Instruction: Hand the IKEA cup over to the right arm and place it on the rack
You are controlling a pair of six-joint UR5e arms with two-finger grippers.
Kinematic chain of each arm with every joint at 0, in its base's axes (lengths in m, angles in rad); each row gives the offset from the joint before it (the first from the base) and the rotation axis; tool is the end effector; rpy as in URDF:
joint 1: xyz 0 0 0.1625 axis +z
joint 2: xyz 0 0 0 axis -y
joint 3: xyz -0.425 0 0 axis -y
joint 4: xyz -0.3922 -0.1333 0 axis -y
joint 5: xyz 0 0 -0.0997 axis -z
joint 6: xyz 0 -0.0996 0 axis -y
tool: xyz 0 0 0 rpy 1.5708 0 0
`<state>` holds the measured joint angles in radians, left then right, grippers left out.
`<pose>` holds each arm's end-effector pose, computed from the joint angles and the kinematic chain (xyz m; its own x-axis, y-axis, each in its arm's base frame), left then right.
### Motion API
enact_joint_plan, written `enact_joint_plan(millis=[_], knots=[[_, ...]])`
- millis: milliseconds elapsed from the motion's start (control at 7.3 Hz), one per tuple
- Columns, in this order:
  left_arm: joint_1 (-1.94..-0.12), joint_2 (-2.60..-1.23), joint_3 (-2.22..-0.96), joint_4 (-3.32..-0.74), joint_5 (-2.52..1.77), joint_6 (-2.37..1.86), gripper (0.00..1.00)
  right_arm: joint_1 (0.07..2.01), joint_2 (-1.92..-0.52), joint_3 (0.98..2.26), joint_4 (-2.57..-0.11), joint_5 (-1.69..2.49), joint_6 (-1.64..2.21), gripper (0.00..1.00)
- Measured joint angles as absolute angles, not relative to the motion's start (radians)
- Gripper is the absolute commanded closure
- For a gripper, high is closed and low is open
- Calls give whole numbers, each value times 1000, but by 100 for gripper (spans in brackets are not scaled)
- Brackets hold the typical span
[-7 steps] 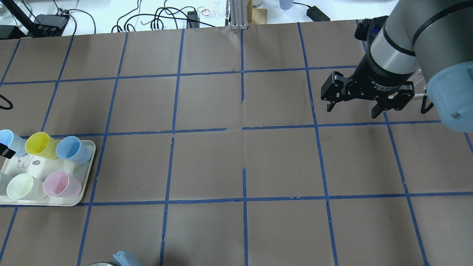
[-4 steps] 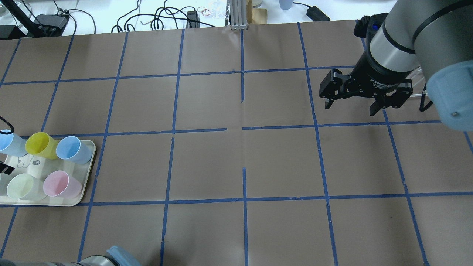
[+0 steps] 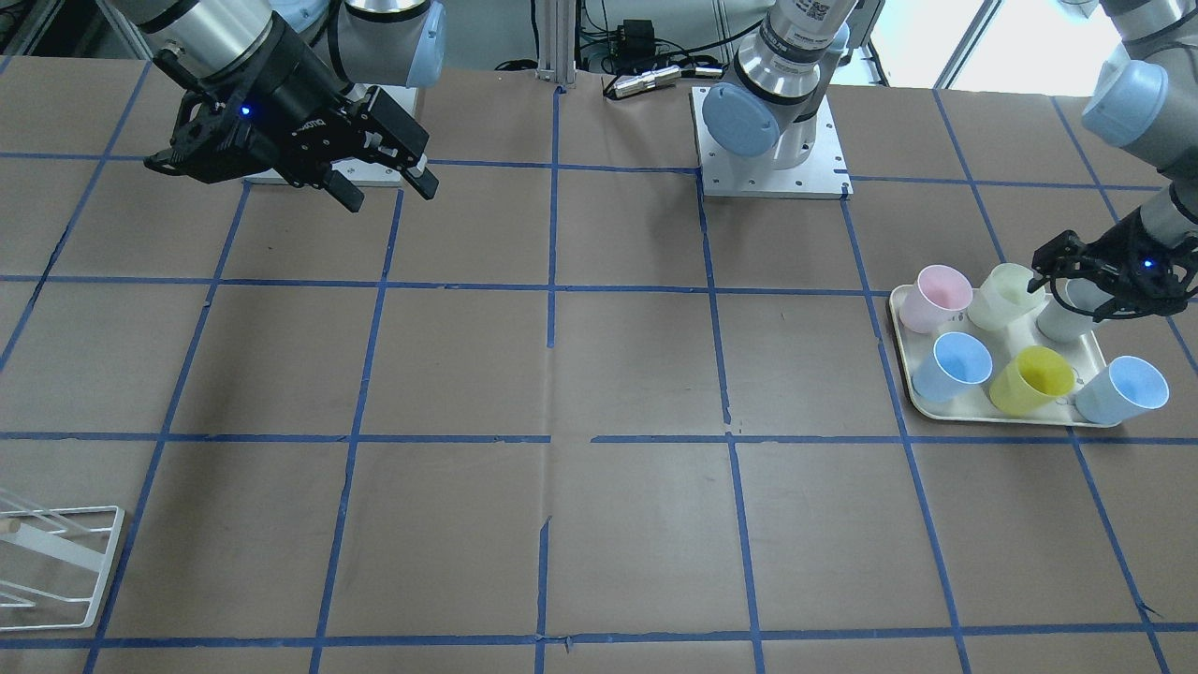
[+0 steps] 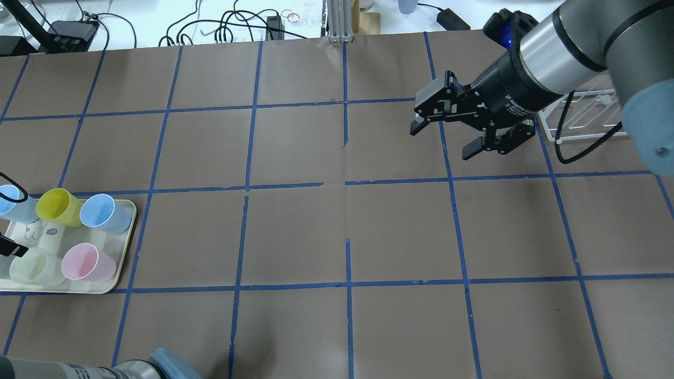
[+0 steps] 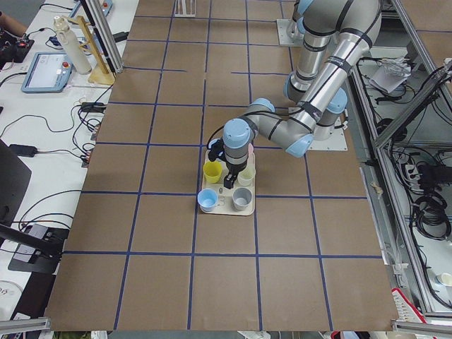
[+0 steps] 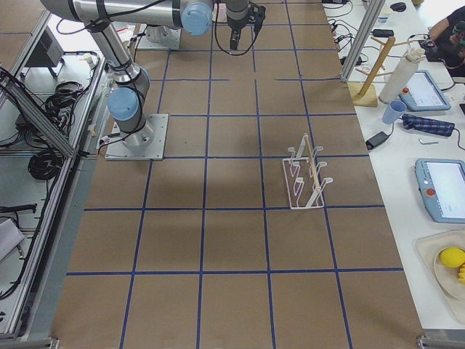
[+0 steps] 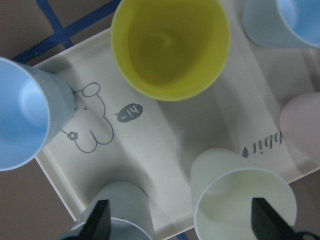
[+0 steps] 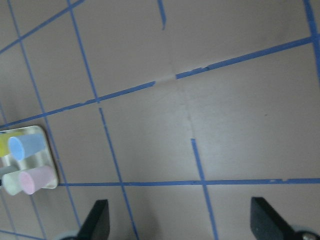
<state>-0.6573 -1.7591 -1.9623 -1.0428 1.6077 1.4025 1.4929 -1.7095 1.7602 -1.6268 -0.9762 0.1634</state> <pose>0.3183 -0.4094 0.2606 -0.8819 0.4692 0.0449 0.4710 0.8810 0.0450 0.1548 -0.4465 0.4816 -0.8024 0.2229 -0.5536 0.2112 0.9737 0.0859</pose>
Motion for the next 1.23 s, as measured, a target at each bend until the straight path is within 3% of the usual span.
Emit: enact_joint_plan(millis=[959, 1096, 1233], knots=[[-657, -1767, -1981, -1037, 1604, 1530, 4, 1395, -1708, 1934, -1597, -296, -74, 0], [-656, -1768, -1988, -1037, 1605, 1556, 7, 1385, -1709, 1960, -1592, -210, -89, 0], [-654, -1772, -1996, -1036, 1605, 1569, 19, 1381, -1709, 1979, -1590, -155, -96, 0]])
